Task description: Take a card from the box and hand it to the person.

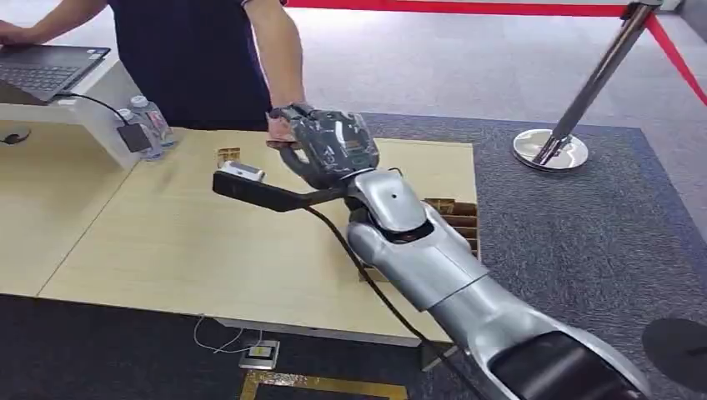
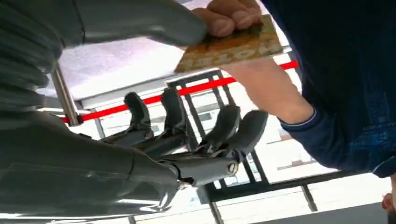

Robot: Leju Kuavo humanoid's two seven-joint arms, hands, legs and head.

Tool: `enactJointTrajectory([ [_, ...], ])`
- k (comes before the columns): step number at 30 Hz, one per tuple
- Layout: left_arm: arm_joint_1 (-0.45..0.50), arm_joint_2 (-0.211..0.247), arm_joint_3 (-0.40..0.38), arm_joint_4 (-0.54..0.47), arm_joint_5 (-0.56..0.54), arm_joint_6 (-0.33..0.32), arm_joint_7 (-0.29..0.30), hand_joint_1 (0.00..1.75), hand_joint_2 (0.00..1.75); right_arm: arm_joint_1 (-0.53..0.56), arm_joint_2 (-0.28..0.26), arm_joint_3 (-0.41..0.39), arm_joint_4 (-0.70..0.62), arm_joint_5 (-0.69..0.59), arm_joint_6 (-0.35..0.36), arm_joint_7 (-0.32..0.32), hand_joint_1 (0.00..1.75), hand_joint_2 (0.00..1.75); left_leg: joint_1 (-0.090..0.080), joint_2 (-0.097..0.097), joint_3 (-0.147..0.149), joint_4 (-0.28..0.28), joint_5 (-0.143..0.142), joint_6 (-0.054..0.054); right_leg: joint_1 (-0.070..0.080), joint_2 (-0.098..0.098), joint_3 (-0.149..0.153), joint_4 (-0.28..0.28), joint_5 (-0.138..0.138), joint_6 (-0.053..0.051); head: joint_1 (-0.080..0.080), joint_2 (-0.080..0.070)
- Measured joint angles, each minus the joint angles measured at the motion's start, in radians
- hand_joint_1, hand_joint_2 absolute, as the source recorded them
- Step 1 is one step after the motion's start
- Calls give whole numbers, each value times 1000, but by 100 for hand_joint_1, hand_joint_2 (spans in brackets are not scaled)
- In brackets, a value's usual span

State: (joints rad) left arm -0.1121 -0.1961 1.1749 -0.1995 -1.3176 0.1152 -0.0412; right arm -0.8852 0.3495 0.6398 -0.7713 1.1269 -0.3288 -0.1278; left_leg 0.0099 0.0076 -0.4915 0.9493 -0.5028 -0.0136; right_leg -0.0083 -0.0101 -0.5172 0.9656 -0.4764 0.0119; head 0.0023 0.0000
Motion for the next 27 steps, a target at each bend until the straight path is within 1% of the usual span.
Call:
enactJointTrajectory([
  [7, 5, 0, 0, 0, 10, 10, -2, 0, 0, 42, -24, -16, -53, 16, -11, -6, 0, 175, 0, 0, 0, 0, 0, 0, 0, 0, 0, 0, 0, 0, 0, 0],
  [10, 5, 0, 1, 0, 20, 11, -1, 0, 0, 81, -44, -28, -104, 22, -20, -8, 0, 175, 0, 0, 0, 0, 0, 0, 0, 0, 0, 0, 0, 0, 0, 0],
  [15, 7, 0, 5, 0, 33, 16, -1, 0, 0, 147, -87, -43, -197, 2, -14, -18, 0, 175, 0, 0, 0, 0, 0, 0, 0, 0, 0, -1, 0, 0, 0, 0],
  [19, 9, 0, 8, 0, 44, 18, -2, 0, 0, 230, -138, -64, -326, -10, -4, -19, 0, 175, 0, 0, 0, 0, 0, 0, 0, 0, 0, -1, 0, 0, 0, 0],
  [22, 11, 0, 10, 0, 50, 17, -2, 0, 0, 323, -186, -89, -443, -26, -11, -19, 0, 175, 0, -1, 0, 0, 0, 0, 0, 0, 0, -1, 0, 0, 0, 0],
  [24, 12, 0, 12, 0, 53, 13, -3, 0, 0, 390, -224, -110, -524, -26, -36, -20, 0, 175, 0, -1, 0, 0, -1, 0, 0, 0, 0, -1, 0, 0, 0, 0],
  [27, 13, 0, 13, 0, 58, 8, -6, 0, 0, 505, -276, -147, -641, -36, -99, -26, 0, 175, 0, -1, -1, 0, -1, 1, 0, 0, 0, -2, 0, 0, 0, 0],
])
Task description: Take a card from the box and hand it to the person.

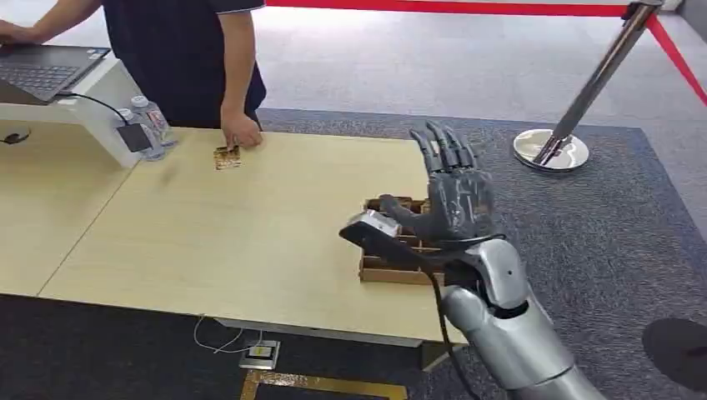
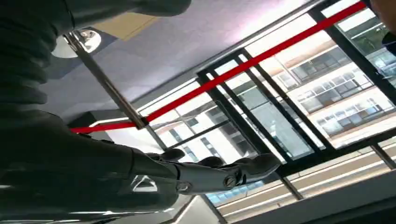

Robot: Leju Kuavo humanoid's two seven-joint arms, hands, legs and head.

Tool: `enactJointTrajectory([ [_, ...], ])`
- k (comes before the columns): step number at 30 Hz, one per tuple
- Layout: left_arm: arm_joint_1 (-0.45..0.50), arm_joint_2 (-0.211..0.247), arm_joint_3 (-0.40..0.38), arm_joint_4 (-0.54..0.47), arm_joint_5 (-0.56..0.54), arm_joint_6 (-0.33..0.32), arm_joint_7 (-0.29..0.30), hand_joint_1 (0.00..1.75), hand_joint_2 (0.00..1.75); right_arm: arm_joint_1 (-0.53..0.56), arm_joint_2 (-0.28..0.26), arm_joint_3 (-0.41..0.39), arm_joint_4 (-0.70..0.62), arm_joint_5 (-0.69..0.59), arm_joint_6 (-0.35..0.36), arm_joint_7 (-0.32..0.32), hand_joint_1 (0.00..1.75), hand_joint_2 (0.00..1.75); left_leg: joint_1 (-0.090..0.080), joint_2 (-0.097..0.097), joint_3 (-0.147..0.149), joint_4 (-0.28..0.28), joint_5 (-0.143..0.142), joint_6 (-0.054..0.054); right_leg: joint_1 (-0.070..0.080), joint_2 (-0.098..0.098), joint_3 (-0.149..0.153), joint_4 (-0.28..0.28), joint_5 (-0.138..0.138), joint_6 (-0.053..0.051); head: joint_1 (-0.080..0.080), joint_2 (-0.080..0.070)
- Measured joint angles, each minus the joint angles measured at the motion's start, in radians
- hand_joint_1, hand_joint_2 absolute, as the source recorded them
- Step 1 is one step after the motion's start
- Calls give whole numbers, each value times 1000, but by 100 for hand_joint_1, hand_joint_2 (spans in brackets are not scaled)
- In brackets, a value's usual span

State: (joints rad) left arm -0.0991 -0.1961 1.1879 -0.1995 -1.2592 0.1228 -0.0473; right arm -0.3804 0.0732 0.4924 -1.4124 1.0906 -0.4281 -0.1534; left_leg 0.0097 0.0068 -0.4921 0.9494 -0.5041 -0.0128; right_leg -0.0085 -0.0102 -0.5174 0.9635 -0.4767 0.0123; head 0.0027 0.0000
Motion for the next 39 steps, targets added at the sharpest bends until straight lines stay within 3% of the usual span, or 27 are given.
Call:
enactJointTrajectory([
  [5, 3, 0, 3, 0, 4, -2, -10, 0, 0, 212, -50, -99, -172, 10, -78, -6, 0, 175, 0, 0, 0, 0, -1, 0, 0, 0, 0, 0, 0, 0, 0, 0],
  [12, 9, 0, 7, 0, 4, -2, -5, 0, 0, 526, -39, -305, -388, -31, -170, -38, 0, 175, 0, 1, 0, 0, -2, 0, 0, 0, -1, 0, -1, 0, 0, 0],
  [16, 12, 0, 18, 0, 19, -1, 0, 0, 0, 623, -11, -411, -430, -142, -160, -71, 0, 175, 0, 1, 0, 0, -2, 0, 0, 0, 0, 0, -2, 0, 0, 0],
  [19, 12, 0, 24, 0, 28, 3, -1, 0, 0, 636, 21, -510, -396, -204, -93, -89, 0, 175, 0, 1, 1, 0, -2, 0, 0, 0, 1, 0, -1, 0, 0, 0],
  [23, 14, -2, 29, 0, 29, 3, 0, 0, 0, 590, 57, -680, -217, -262, 13, -117, 0, 175, 0, 1, 2, 0, -2, 0, 0, 0, 2, 0, -1, 0, -1, 0],
  [28, 14, -4, 35, 0, 29, 11, -1, 0, 0, 422, 35, -915, 276, -336, 34, -203, 0, 175, -1, 1, 2, 0, -1, 1, 0, 0, 3, -1, 0, 1, 0, 0],
  [32, 13, -5, 40, 0, 29, 14, -3, 0, 0, 333, 1, -1028, 656, -320, 1, -155, 0, 175, -1, 0, 2, 0, -1, 1, -1, 0, 2, -1, -1, 1, 0, 0],
  [39, 13, -5, 42, 0, 20, 15, 4, 0, 0, 302, 5, -1121, 1010, -331, 56, 1, 0, 175, 1, 0, 2, -1, -2, 0, 0, 0, 2, 0, -2, -1, 0, 0],
])
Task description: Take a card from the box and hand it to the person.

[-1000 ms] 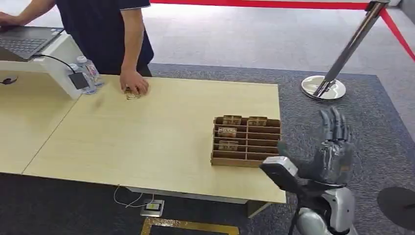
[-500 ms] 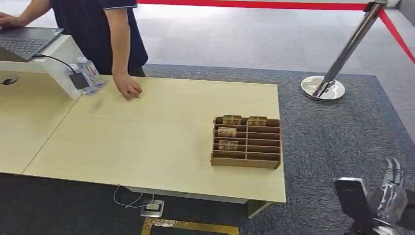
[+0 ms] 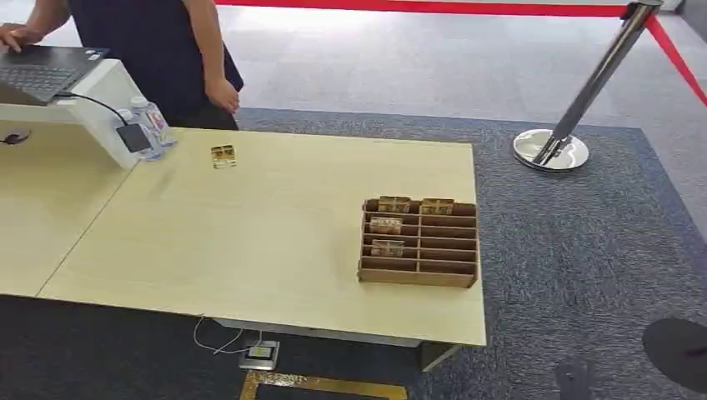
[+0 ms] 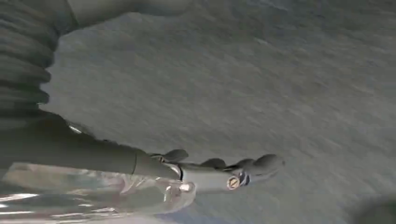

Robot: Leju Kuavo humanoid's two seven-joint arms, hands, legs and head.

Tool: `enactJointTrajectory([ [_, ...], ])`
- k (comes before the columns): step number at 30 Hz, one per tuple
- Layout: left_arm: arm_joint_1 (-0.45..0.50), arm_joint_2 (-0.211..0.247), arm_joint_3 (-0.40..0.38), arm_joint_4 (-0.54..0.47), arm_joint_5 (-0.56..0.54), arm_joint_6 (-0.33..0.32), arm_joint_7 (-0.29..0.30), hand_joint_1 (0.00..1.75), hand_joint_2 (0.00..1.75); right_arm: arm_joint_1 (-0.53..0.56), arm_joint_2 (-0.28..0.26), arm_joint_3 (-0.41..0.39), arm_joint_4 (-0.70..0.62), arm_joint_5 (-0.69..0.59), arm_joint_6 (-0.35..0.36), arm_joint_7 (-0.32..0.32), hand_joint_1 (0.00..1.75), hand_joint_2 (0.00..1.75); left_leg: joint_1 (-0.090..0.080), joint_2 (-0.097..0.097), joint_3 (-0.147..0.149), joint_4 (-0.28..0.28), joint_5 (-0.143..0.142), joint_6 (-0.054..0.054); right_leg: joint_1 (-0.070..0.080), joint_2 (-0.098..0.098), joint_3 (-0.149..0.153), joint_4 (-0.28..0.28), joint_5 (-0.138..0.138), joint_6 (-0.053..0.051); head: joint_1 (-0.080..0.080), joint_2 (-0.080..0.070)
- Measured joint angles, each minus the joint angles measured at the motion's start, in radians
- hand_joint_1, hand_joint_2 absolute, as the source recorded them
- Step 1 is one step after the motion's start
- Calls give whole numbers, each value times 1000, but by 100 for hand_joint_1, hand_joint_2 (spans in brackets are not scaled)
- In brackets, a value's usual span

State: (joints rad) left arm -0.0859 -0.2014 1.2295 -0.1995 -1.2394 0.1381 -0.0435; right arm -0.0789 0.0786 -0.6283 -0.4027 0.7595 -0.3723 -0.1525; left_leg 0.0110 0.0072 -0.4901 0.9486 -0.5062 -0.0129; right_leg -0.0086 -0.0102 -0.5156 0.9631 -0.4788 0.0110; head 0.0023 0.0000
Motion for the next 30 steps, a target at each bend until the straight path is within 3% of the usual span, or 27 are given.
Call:
enactJointTrajectory([
  [7, 0, 0, 0, 0, -9, 0, -2, 0, 0, 16, 40, -51, 138, -18, 92, 120, 0, 175, 0, 0, 0, 0, 0, 0, 1, 0, 0, 0, 0, 0, 0, 0],
  [16, -3, 6, -3, 0, -28, -18, 8, 0, 0, 17, 88, -68, 193, -9, 198, 260, 0, 175, -1, 0, 0, 0, 0, 0, 1, 0, 0, 0, 0, 0, 0, 0],
  [30, -5, 11, -20, 0, -45, -19, 9, 0, 0, 16, 98, -68, 200, 30, 208, 268, 0, 175, -1, 0, 0, 0, 0, 0, 1, 0, 0, 0, 0, 0, 0, 0],
])
